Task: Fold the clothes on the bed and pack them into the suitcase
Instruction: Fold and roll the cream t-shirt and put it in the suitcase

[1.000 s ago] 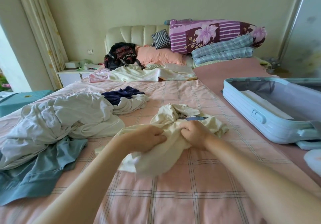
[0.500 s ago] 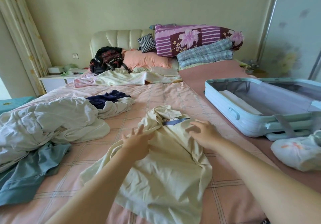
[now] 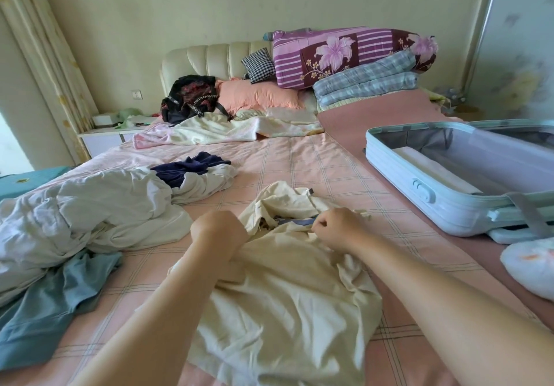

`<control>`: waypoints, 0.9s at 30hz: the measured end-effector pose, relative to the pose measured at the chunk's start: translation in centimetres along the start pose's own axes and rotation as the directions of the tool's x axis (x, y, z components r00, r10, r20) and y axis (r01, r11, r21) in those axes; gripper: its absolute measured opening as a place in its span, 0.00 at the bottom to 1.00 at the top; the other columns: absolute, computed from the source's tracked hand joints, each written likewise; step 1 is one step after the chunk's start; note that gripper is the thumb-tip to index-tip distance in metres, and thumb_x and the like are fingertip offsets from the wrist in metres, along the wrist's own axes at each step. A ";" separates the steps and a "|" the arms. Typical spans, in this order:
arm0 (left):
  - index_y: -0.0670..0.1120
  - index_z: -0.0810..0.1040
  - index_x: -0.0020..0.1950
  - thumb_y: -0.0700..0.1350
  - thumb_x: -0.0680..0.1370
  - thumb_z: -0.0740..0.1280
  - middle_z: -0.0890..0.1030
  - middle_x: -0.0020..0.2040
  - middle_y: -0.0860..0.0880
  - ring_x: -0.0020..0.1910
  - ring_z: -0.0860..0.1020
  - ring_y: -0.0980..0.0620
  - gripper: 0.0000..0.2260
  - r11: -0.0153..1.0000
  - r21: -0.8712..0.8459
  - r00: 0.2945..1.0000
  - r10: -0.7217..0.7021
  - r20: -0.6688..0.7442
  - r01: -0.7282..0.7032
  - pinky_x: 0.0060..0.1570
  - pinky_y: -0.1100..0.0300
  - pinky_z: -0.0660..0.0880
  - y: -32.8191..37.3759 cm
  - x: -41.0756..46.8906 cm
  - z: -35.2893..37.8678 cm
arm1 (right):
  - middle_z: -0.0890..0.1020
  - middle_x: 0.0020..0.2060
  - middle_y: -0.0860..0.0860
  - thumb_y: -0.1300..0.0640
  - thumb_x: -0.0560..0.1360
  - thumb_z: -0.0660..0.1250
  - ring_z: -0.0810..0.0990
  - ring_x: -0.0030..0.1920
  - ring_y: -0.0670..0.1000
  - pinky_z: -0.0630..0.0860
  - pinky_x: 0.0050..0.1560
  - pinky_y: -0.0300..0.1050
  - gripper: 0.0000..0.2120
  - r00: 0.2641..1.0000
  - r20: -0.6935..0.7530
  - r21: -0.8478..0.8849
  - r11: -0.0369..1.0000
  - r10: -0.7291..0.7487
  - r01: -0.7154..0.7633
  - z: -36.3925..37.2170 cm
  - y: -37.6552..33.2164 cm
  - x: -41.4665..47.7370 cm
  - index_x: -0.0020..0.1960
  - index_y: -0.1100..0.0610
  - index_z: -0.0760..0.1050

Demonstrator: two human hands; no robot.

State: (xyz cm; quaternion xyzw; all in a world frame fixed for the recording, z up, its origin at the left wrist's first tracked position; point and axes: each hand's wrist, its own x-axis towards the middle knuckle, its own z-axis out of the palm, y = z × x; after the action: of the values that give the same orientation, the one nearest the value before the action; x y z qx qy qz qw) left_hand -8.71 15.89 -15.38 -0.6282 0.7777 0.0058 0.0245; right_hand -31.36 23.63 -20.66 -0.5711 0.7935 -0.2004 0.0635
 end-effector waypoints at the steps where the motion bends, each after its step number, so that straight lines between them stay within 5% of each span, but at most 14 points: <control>1: 0.45 0.77 0.60 0.41 0.76 0.59 0.78 0.58 0.46 0.56 0.76 0.45 0.14 0.998 -0.048 0.996 0.033 -0.080 -0.037 0.48 0.55 0.74 0.6 0.4 -0.2 | 0.83 0.37 0.49 0.54 0.73 0.58 0.81 0.43 0.54 0.75 0.43 0.46 0.12 0.999 -0.039 0.040 0.999 0.001 0.001 0.0 0.2 0.6 0.39 0.56 0.78; 4: 0.47 0.74 0.65 0.41 0.77 0.60 0.75 0.60 0.47 0.58 0.75 0.45 0.16 0.953 -0.130 0.939 0.237 -0.247 -0.275 0.51 0.51 0.76 3.6 2.6 0.4 | 0.82 0.44 0.46 0.55 0.76 0.60 0.80 0.48 0.52 0.77 0.51 0.47 0.11 0.993 -0.116 0.107 0.994 -0.006 0.018 0.2 1.0 2.2 0.48 0.49 0.81; 6: 0.49 0.72 0.69 0.44 0.78 0.61 0.73 0.62 0.47 0.61 0.72 0.44 0.19 0.913 -0.107 0.904 0.363 -0.224 -0.393 0.53 0.49 0.76 5.9 4.7 1.5 | 0.78 0.56 0.48 0.55 0.76 0.61 0.75 0.58 0.53 0.72 0.59 0.50 0.15 0.989 -0.132 0.007 0.998 -0.066 0.068 0.7 1.6 3.1 0.60 0.46 0.78; 10: 0.50 0.66 0.73 0.48 0.77 0.63 0.72 0.66 0.45 0.68 0.69 0.42 0.23 0.881 0.134 0.879 0.468 -0.096 -0.454 0.62 0.49 0.70 9.0 8.6 4.1 | 0.67 0.71 0.48 0.50 0.75 0.62 0.64 0.71 0.53 0.61 0.71 0.53 0.27 0.994 0.032 -0.111 0.988 -0.108 0.111 1.4 2.4 4.0 0.74 0.44 0.67; 13: 0.48 0.75 0.65 0.41 0.79 0.60 0.78 0.59 0.46 0.59 0.77 0.44 0.15 0.861 0.211 0.850 0.499 -0.167 -0.463 0.53 0.53 0.74 8.8 9.7 4.6 | 0.67 0.73 0.46 0.49 0.74 0.62 0.63 0.73 0.51 0.60 0.72 0.52 0.27 0.992 0.090 -0.096 0.990 -0.093 0.102 1.7 2.7 4.5 0.73 0.42 0.67; 17: 0.43 0.74 0.64 0.35 0.79 0.57 0.77 0.56 0.43 0.51 0.79 0.44 0.15 0.984 0.055 0.875 0.176 -0.451 -0.169 0.39 0.54 0.75 4.9 11.7 2.3 | 0.72 0.70 0.45 0.47 0.73 0.63 0.67 0.71 0.51 0.61 0.71 0.52 0.23 0.991 0.111 -0.029 0.996 -0.075 0.079 1.6 2.8 4.9 0.68 0.40 0.73; 22: 0.41 0.69 0.71 0.44 0.79 0.65 0.73 0.64 0.41 0.63 0.73 0.41 0.22 0.946 0.006 0.936 -0.321 -0.144 0.325 0.54 0.49 0.75 -1.0 12.9 -0.8 | 0.80 0.63 0.47 0.48 0.82 0.55 0.75 0.65 0.53 0.64 0.66 0.51 0.17 0.988 -0.150 0.115 0.993 0.046 -0.029 0.5 3.1 5.3 0.65 0.46 0.77; 24: 0.41 0.64 0.74 0.44 0.78 0.64 0.71 0.67 0.40 0.64 0.73 0.41 0.25 0.970 0.099 0.962 -0.200 -0.187 0.221 0.59 0.49 0.74 0.4 12.1 -0.3 | 0.80 0.61 0.51 0.50 0.82 0.52 0.75 0.62 0.56 0.64 0.62 0.54 0.17 0.967 -0.231 -0.080 0.988 0.109 -0.130 0.2 3.5 5.2 0.64 0.49 0.75; 27: 0.45 0.64 0.74 0.35 0.76 0.61 0.72 0.68 0.42 0.63 0.73 0.44 0.26 0.977 0.042 0.926 0.210 -0.313 -0.208 0.61 0.51 0.74 5.0 10.6 1.6 | 0.78 0.59 0.53 0.50 0.79 0.56 0.72 0.63 0.57 0.63 0.63 0.57 0.14 0.965 -0.136 -0.327 0.910 0.223 -0.256 0.1 3.9 4.5 0.60 0.51 0.75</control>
State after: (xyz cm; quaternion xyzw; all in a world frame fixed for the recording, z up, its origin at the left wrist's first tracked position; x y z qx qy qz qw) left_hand -15.79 6.67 -17.60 -0.5344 0.8341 -0.0952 -0.0983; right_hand -36.30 20.43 -21.71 -0.4614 0.8824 -0.0773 -0.0504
